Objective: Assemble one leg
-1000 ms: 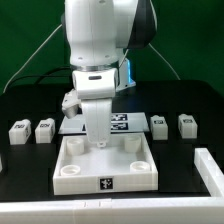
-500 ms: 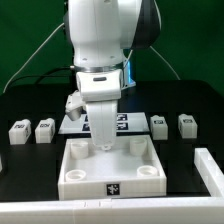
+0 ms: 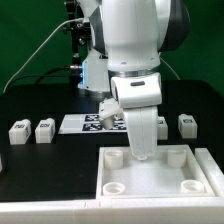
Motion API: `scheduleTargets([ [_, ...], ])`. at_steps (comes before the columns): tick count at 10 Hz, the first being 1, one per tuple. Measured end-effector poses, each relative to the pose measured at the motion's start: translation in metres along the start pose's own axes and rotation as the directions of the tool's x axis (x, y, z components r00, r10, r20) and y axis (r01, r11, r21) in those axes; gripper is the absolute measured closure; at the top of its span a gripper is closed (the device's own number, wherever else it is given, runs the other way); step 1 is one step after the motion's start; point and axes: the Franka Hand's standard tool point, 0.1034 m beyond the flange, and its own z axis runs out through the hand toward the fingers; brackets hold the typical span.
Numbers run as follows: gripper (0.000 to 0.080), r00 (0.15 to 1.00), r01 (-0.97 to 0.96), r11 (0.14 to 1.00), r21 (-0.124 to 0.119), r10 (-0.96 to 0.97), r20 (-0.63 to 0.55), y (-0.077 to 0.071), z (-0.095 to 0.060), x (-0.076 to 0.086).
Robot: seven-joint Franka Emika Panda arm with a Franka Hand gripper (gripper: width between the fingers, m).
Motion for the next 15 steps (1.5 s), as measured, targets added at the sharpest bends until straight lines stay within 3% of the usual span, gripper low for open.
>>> scheduleTargets([
  [3,0.0741,0.999,-0.027,0.997,0.074,0.026,0.019,0.0001,-0.0005,0.0081],
  [7,0.0738,0.999,-0.021,0.997,0.076,0.019,0.027,-0.0001,-0.0014,0.0076],
  [8,0.0652,0.999,-0.022,0.997,0.077,0.020,0.027,-0.0004,-0.0009,0.0074],
  [9,0.0652,0.999,-0.022,0.997,0.078,0.020,0.027,-0.0006,-0.0007,0.0072],
  [11,0.0288,0.999,-0.023,0.997,0.079,0.021,0.027,-0.0008,-0.0003,0.0069],
  [12,0.0288,0.999,-0.023,0.997,0.079,0.021,0.027,-0.0008,-0.0002,0.0068],
  [13,0.0179,0.999,-0.023,0.997,0.079,0.021,0.027,-0.0009,-0.0002,0.0067],
  [15,0.0156,0.999,-0.024,0.997,0.079,0.022,0.027,-0.0010,0.0000,0.0065],
])
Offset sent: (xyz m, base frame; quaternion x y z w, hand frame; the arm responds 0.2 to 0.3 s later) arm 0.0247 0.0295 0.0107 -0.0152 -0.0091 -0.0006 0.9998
